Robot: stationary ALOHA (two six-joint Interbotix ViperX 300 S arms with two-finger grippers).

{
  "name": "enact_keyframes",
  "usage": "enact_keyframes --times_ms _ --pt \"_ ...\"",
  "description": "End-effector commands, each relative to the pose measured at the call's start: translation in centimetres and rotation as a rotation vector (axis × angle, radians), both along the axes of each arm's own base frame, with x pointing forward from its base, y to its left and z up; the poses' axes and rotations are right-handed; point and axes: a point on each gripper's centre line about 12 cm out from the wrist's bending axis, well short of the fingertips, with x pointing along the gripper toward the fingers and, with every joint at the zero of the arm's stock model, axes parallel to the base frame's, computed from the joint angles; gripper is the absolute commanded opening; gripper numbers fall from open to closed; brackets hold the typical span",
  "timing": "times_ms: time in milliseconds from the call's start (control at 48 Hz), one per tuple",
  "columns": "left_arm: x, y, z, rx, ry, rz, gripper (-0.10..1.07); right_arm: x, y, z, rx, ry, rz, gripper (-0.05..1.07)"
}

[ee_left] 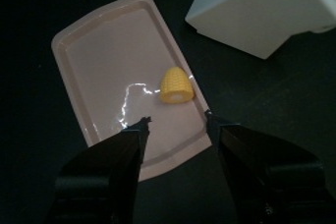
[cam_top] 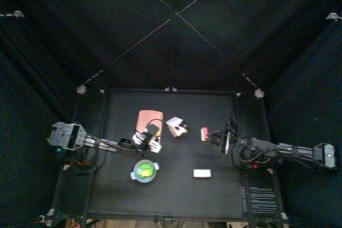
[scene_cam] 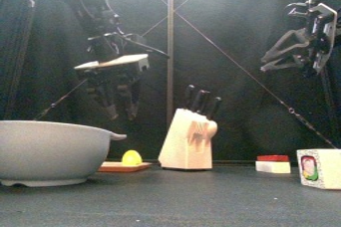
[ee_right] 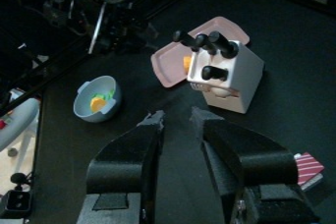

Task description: Grab corn top

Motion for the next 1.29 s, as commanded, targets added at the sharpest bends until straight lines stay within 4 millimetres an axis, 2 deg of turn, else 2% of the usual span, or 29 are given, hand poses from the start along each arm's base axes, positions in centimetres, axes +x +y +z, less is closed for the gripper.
enact_keyframes --times_ms 0,271,604,1271 --pt "1.0 1.2 0.4 -0.013 -0.048 0.007 0.86 0.2 0.0 0.4 -0.001 -0.011 0.0 0.7" --pt "1.5 3.4 -1.4 -0.055 -0.067 0.019 0.86 0.2 0.0 0.4 -0.003 -0.01 0.001 0.7" --pt "1.7 4.6 -3.4 -0.095 -0.071 0.015 0.86 0.2 -0.1 0.3 -0.004 -0.002 0.0 0.7" --pt "0.3 4.3 -5.5 -0.137 -0.022 0.045 0.85 0.2 -0.1 0.3 -0.003 0.004 -0.002 0.7"
